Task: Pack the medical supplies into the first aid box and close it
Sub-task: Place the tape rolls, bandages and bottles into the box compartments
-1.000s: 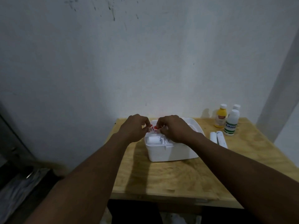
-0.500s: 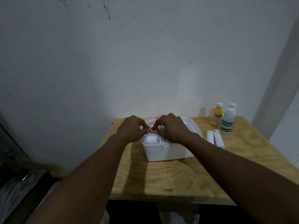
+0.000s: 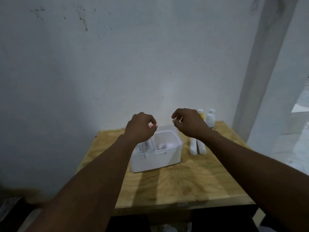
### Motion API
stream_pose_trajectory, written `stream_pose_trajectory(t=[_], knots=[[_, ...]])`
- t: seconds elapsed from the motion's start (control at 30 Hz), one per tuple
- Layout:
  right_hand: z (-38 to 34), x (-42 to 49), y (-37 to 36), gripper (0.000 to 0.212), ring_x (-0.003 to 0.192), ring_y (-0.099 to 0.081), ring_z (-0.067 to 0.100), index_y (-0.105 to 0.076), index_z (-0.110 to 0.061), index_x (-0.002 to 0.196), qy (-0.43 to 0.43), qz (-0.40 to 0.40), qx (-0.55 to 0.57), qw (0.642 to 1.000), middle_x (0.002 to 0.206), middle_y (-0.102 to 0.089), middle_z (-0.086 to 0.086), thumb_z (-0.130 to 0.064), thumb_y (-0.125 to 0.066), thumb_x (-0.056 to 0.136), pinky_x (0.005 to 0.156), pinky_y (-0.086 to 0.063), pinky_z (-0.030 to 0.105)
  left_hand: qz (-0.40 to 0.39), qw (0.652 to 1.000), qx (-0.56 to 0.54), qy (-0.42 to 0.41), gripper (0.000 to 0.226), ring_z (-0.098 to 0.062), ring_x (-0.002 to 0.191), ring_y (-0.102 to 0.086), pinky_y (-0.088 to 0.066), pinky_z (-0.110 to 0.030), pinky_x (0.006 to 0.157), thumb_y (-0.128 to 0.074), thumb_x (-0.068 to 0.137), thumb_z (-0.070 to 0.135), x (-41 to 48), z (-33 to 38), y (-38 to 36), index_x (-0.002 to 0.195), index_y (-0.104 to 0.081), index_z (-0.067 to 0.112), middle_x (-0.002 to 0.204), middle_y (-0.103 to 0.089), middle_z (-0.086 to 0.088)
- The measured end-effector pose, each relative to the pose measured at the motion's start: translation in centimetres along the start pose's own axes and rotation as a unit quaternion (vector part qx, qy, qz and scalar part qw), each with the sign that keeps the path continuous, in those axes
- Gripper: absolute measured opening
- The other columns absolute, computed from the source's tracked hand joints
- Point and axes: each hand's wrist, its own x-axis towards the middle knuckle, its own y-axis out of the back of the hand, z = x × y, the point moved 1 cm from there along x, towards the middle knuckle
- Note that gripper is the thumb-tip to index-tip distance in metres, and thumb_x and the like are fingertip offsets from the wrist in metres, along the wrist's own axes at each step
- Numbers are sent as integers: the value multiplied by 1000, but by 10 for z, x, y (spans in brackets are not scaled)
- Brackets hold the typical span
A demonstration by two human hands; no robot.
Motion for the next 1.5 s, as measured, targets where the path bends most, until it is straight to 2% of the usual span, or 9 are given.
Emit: stream_pose_trajectory(t=[0.27,0.37,0.63,0.8,0.97,1.13,1.33,1.43,1.5], knots=[[74,-23,35,17,84,-67,21,-72,-18,93,-137,-6,-15,990,88,-70,-1,-19,-60,82,78,-55,35,-77,993,36,-77,25,-19,110,-62,-46,-39,97,-66,89,43,25,70,-46,108,-72,28,114,-69,6],[97,-31,33,14,88,-66,24,-72,-19,92,-171,-21,-22,985,97,-72,5,-23,-63,83,78,-56,38,-120,986,75,-86,25,-19,111,-62,-43,-39,97,-66,87,45,35,89,-66,107,-70,31,113,-69,8],[123,-46,4,25,82,-60,16,-66,-20,96,-170,-121,-19,978,87,-61,-3,-37,-74,79,71,-49,31,-223,946,210,-104,39,-23,120,-56,-35,-43,102,-66,89,38,55,114,-112,125,-57,25,127,-62,-2],[132,-55,-15,34,80,-59,16,-59,-21,103,-169,-141,-16,975,84,-59,-4,-39,-72,78,59,-40,25,-288,929,216,-82,51,-25,127,-52,-31,-47,107,-72,87,38,64,119,-128,133,-54,22,133,-59,-3],[134,-55,-12,29,85,-64,21,-59,-16,112,-162,-118,-13,980,97,-69,6,-35,-60,90,69,-49,30,-274,933,221,-76,37,-25,115,-57,-35,-47,101,-65,92,39,72,122,-134,122,-56,20,114,-61,-1],[143,-58,-6,30,89,-59,19,-59,-18,115,-158,-110,-47,980,108,-66,6,-38,-58,92,70,-44,29,-241,943,222,-59,36,-25,106,-60,-40,-46,98,-67,90,36,74,127,-144,118,-53,18,94,-50,0],[146,-65,-5,31,89,-62,20,-62,-14,110,-165,-89,-70,980,104,-67,5,-38,-60,90,70,-50,32,-243,956,159,-32,35,-24,94,-57,-48,-43,94,-67,87,33,74,129,-150,113,-51,16,96,-51,-2],[145,-60,4,29,87,-61,19,-65,-14,107,-163,-71,-61,982,105,-68,5,-34,-65,86,70,-50,32,-239,965,104,-21,38,-25,89,-57,-50,-35,75,-70,84,29,82,130,-140,114,-56,11,106,-61,-8],[139,-52,17,27,85,-61,20,-67,-13,104,-149,-27,-38,988,104,-68,8,-30,-67,83,72,-51,32,-206,977,53,-16,40,-25,91,-60,-49,-32,73,-72,80,29,87,129,-124,113,-63,11,113,-66,-10]])
